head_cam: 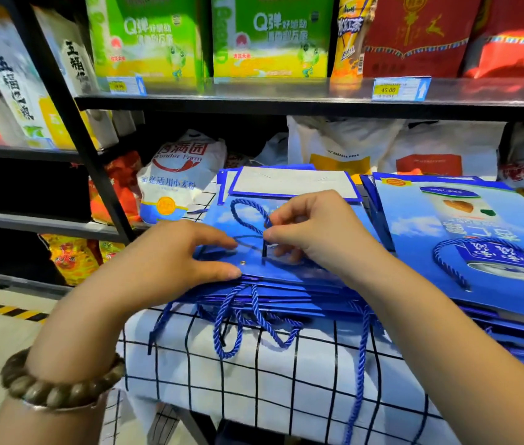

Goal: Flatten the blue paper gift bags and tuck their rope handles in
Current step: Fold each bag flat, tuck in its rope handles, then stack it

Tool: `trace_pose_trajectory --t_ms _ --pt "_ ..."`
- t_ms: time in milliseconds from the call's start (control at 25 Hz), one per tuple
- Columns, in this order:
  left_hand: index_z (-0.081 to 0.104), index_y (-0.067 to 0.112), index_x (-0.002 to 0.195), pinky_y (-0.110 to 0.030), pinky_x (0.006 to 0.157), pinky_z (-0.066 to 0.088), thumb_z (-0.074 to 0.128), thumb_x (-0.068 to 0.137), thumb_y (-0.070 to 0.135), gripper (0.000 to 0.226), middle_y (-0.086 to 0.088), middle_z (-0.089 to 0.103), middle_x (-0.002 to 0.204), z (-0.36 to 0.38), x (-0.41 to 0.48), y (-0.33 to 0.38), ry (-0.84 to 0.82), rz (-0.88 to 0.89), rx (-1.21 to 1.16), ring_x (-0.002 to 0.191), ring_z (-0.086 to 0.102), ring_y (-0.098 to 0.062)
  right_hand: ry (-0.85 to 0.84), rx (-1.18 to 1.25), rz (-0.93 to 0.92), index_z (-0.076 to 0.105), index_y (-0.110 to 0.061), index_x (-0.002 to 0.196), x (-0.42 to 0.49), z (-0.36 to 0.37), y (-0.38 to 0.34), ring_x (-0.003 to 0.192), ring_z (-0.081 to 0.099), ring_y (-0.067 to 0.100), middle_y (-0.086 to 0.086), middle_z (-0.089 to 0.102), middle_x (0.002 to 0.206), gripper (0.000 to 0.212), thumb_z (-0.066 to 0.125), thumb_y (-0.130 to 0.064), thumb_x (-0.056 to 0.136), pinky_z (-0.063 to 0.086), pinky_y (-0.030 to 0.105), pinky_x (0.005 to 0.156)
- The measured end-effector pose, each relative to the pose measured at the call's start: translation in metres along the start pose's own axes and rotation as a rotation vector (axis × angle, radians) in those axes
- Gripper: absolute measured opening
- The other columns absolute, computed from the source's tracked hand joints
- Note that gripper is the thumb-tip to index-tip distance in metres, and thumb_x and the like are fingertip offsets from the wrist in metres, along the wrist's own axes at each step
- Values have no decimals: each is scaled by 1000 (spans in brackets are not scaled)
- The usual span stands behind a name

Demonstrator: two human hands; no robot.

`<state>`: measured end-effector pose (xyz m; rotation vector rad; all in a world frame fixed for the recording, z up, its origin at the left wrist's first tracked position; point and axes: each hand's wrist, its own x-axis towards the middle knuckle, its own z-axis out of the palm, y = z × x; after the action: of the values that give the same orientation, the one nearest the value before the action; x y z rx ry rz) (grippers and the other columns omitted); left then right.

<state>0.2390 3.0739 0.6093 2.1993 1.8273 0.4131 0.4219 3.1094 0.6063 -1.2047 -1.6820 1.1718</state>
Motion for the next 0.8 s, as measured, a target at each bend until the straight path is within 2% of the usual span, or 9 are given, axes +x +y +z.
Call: trace_pose_trajectory --t_ms 120,240,320,400,480,560,640,720,800 --pt "68 35 105 -17 79 37 65 68 51 40 15 65 113 0 -4 -5 36 10 -39 95 52 1 -24 10 -6 55 -14 62 7 13 4 53 61 17 7 60 56 26 67 6 74 50 20 49" --pt "73 31 95 -11 69 39 65 73 47 29 14 71 95 2 0 -10 92 62 -9 80 55 0 -38 16 -14 55 -14 64 10 18 5 55 62 18 8 61 61 25 66 6 75 51 21 52" --pt "74 31 91 -20 67 44 61 76 55 31 11 72 84 3 0 -10 113 147 33 73 57 -6 -40 16 -14 55 -14 64 11 19 6 53 62 16 7 61 60 25 67 5 75 52 22 53" --pt "73 31 89 -31 60 48 43 73 64 47 8 72 77 6 -3 -10 121 236 88 68 60 -13 -43 2 -5 54 -13 63 12 20 8 54 63 19 8 61 59 25 68 5 74 53 26 56" --pt "70 32 91 -34 58 49 29 75 61 53 4 71 74 4 -3 -13 130 255 123 68 63 -21 -52 -30 -6 55 -14 63 15 21 8 57 63 22 8 62 59 25 69 3 73 54 33 61" --pt "59 35 95 -38 56 49 26 79 55 42 -2 68 71 7 -5 -13 197 250 191 67 61 -30 -72 -133 -41 59 -16 66 16 20 7 54 58 13 2 62 59 20 71 -2 73 49 28 58" --pt "40 35 99 -39 54 49 35 86 41 15 -2 60 67 9 -6 -10 299 218 261 66 58 -33 -128 -267 -77 66 -15 73 15 16 3 56 52 7 1 63 63 9 68 -7 77 42 21 58" --pt "36 32 94 -33 44 41 51 85 17 23 2 47 59 9 -7 -2 336 188 293 58 53 -32 -201 -327 -82 68 -6 79 14 8 0 63 48 8 13 65 71 10 60 -10 83 40 23 63" --pt "49 29 85 -29 36 38 52 68 2 32 5 54 57 7 -5 -1 343 270 309 49 53 -29 -277 -353 -62 66 2 87 11 2 -4 63 42 7 14 57 70 19 55 -13 86 35 22 60"
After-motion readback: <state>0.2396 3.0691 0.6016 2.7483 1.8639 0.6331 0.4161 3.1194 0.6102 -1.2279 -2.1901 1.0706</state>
